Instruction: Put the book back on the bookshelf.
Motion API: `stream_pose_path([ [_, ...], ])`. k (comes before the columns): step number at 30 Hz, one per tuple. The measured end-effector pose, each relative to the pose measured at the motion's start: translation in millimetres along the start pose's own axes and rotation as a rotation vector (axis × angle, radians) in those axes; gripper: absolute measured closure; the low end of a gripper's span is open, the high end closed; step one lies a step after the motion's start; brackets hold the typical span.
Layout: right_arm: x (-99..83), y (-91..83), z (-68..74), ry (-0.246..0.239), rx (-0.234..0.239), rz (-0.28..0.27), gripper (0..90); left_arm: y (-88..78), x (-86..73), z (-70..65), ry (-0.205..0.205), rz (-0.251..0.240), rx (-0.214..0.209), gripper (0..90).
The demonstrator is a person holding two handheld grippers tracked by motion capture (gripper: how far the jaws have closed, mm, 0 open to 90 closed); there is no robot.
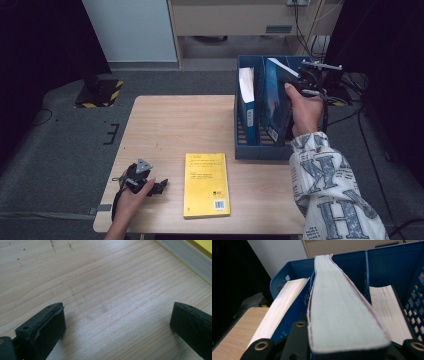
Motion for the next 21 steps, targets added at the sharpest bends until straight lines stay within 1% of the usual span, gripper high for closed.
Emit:
stream_pose_path([
  [5,-3.0,9.9,-0.5,0.019,-0.009,0.006,72.9,0.1,0.0,-0.1,0.000,0.000,-0.001,0.0],
  [6,-3.1,11.9,-1.1,0.029,-0.011,0.004,73.0,0.1,0.1,-0.2,0.001,0.000,-0.002,0.0],
  [13,-0.5,20.8,-6.1,0.050,-0.033,-0.016,72.9,0.4,0.2,-0.4,0.001,-0.001,-0.003,0.0],
  [21,-2.5,27.5,-4.4,0.034,-0.040,-0.036,73.0,0.5,0.3,-0.5,0.004,0.000,-0.006,0.0],
])
Point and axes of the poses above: each handheld gripper's, and its own axes: y roughly forward along the jaws, x roughly out of its top, z roughly to its left, the point moved 8 cm from there along y, roughly forward along the jaws, and after that the axes turned 15 degrees about -z, right-handed, at the moved point
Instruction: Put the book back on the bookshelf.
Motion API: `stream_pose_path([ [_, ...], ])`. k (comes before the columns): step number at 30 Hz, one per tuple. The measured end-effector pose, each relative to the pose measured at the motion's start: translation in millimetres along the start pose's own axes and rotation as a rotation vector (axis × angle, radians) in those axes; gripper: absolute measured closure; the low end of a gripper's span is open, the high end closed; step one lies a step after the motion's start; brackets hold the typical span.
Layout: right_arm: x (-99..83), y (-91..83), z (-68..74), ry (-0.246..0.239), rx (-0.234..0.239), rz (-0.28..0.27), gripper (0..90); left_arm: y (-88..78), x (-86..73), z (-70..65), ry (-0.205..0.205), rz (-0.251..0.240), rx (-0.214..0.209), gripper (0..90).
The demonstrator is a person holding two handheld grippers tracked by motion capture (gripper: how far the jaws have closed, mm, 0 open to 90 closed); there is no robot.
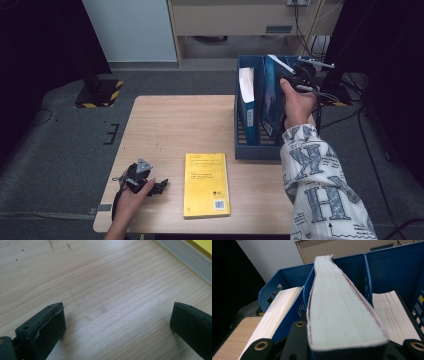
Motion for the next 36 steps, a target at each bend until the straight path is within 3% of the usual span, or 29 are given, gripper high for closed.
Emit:
stream_pose_path([
  [36,-28.2,9.5,-7.3,-0.040,-0.036,0.011,73.1,0.3,0.2,-0.6,0.001,0.000,-0.003,0.0],
])
Point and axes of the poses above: each handheld gripper's, and its own axes: y roughly forward along the jaws, x roughly out of its top, z roughly to its left, the point moved 8 cm from there along y, roughly forward along the jaws, and after that the axes turned 15 degrees about -z, right-handed, at the moved point
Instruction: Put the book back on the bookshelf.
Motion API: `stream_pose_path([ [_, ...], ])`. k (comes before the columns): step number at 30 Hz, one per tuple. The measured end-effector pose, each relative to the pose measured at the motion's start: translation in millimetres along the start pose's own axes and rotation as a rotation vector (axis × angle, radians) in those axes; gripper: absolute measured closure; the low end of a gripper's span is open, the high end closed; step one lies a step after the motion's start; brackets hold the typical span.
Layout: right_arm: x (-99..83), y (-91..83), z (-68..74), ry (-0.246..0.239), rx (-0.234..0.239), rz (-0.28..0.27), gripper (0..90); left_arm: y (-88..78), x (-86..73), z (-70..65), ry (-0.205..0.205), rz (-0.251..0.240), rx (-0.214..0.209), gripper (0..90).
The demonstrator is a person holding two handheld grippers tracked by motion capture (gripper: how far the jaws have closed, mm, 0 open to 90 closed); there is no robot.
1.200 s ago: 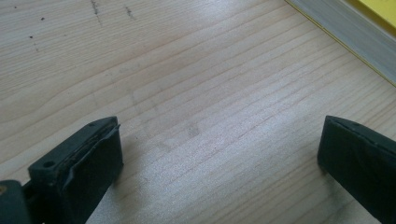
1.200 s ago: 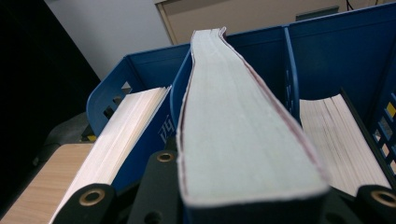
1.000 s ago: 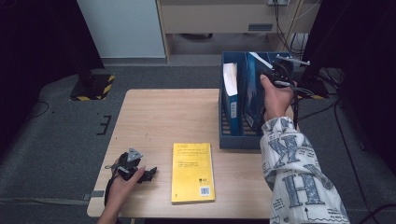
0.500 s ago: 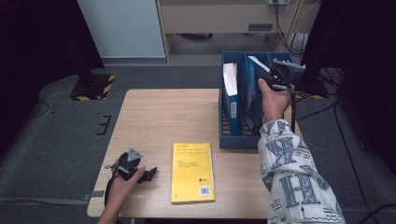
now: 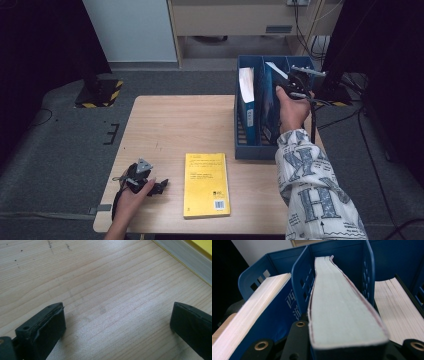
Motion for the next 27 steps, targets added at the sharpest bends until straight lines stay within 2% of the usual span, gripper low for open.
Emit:
stream_pose_path([
  [14,-13.9,2.1,-2.0,0.004,-0.007,0.016,73.1,0.1,0.1,-0.1,0.002,0.000,-0.001,0.0],
  [27,-19.2,1.0,-0.8,-0.020,-0.005,0.041,72.7,0.4,0.3,-0.8,0.003,0.000,-0.005,0.0],
])
Point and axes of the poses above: each handheld gripper's, and its own axes: y roughly forward along the jaws, x roughly out of its top, z roughly to its left, the point moved 8 cm from there along y, roughly forward along the jaws, and after that the axes turned 15 degrees about -z, right-handed, at the moved point
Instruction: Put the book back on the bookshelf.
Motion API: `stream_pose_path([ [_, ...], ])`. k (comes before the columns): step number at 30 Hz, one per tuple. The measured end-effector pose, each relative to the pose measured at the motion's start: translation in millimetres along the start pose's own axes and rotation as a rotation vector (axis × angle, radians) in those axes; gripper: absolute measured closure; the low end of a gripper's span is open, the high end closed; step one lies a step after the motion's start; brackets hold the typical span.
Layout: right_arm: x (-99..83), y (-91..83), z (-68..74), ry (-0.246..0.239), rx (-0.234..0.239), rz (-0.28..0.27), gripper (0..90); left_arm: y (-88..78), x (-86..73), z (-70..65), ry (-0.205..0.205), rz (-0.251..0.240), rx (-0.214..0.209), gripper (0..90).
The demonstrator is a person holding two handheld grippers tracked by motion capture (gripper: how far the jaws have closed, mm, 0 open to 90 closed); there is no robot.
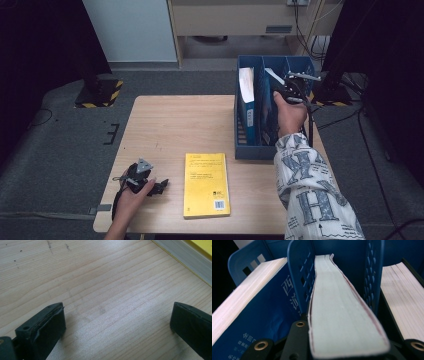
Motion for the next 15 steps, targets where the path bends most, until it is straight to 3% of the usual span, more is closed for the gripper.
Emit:
stream_pose_path([
  [15,-3.2,-14.2,6.8,-0.074,0.034,0.088,71.5,0.8,0.4,-1.4,0.002,-0.004,-0.003,0.0],
])
Point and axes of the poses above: each handheld gripper's, and its own axes: y roughly forward along the jaws, x roughly out of its top, z roughly to its left, the point moved 8 cm from there along y, roughly forward along the jaws, and after that the axes turned 15 degrees about -z, right-handed, at the moved point
